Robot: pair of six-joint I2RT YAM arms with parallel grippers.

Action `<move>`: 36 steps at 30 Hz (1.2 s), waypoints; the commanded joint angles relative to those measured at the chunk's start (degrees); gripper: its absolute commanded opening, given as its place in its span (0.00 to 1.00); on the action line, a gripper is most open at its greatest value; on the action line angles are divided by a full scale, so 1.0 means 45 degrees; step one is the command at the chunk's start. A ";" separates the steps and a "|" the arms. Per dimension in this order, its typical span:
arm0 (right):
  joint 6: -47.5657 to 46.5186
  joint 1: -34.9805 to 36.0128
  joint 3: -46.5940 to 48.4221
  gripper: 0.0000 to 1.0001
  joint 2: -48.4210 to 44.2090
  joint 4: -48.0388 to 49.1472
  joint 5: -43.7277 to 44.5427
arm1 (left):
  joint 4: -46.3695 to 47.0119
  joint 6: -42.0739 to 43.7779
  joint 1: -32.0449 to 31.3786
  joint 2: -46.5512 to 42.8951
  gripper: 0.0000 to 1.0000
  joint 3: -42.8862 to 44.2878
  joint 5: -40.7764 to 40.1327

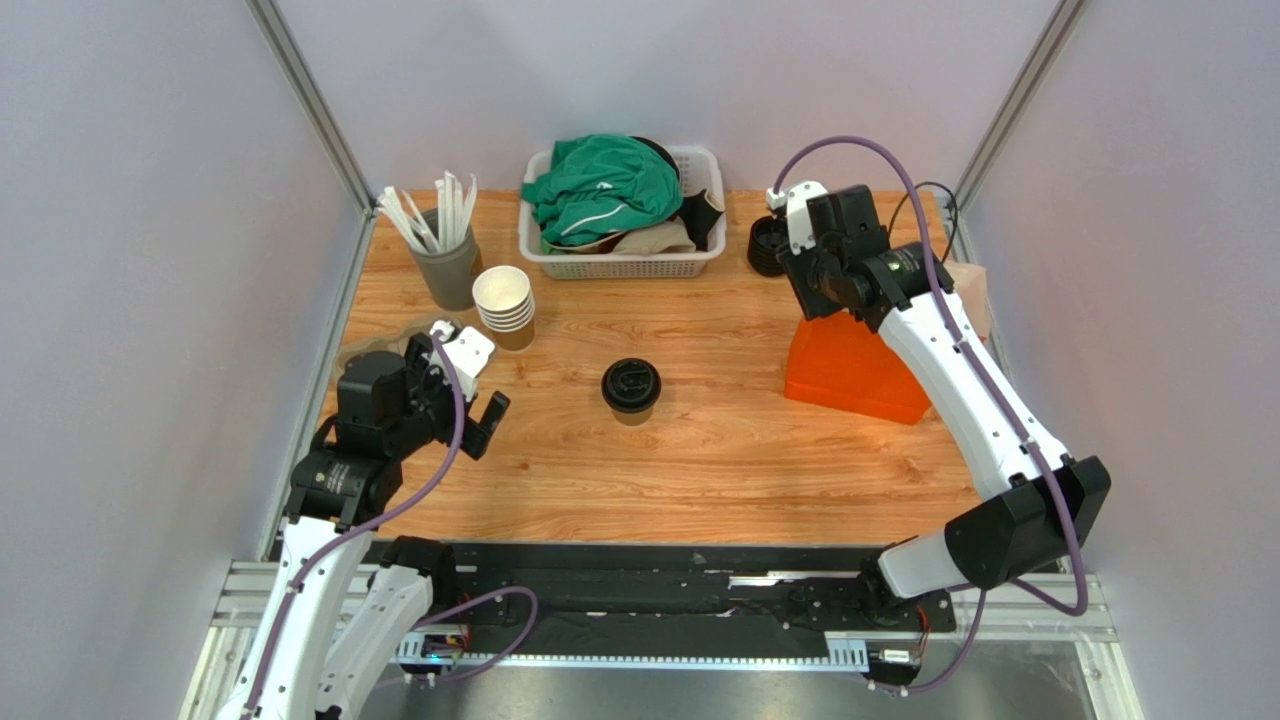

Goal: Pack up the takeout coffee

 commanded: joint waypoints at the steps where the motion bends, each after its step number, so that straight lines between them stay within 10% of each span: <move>1: -0.0987 0.0598 0.0199 0.33 -0.0831 -0.0691 -0.0871 | 0.0334 0.0138 0.0088 -0.0049 0.99 -0.0066 0.0049; 36: -0.2296 0.2609 0.0277 0.21 -0.2238 -0.2840 -0.4036 | 0.0354 0.0119 0.0108 -0.0088 0.99 -0.0085 -0.0108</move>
